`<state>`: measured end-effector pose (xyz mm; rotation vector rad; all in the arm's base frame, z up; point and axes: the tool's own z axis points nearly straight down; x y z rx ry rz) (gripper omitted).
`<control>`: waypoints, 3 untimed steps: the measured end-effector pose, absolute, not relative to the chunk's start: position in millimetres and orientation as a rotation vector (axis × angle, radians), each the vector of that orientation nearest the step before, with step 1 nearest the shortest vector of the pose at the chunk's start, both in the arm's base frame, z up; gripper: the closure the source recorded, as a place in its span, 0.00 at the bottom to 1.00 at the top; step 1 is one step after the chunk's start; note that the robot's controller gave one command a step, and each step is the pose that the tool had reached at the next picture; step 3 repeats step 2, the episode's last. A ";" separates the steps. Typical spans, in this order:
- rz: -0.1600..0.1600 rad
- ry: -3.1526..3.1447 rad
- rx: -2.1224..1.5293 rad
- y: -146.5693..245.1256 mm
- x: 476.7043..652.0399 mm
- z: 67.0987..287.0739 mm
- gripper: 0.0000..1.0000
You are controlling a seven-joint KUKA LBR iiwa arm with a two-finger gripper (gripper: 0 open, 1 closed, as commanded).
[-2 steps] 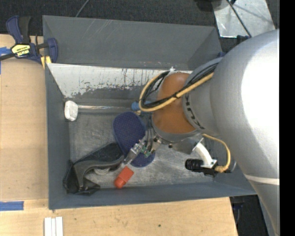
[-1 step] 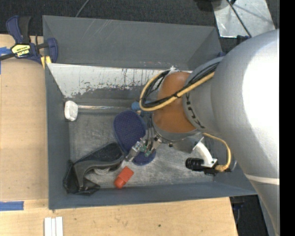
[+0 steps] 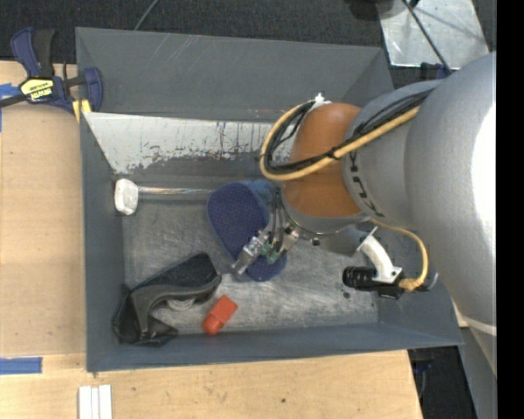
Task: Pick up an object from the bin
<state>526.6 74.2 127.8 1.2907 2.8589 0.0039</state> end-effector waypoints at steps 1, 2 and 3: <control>0.005 2.859 1.287 73.4 528.5 194.1 1.00; 0.000 2.864 1.284 73.1 529.0 196.3 1.00; 0.000 2.864 1.284 73.1 529.0 196.3 1.00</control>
Offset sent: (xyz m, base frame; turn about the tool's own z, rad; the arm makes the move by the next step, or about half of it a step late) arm 0.0002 -0.0002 0.0622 0.0000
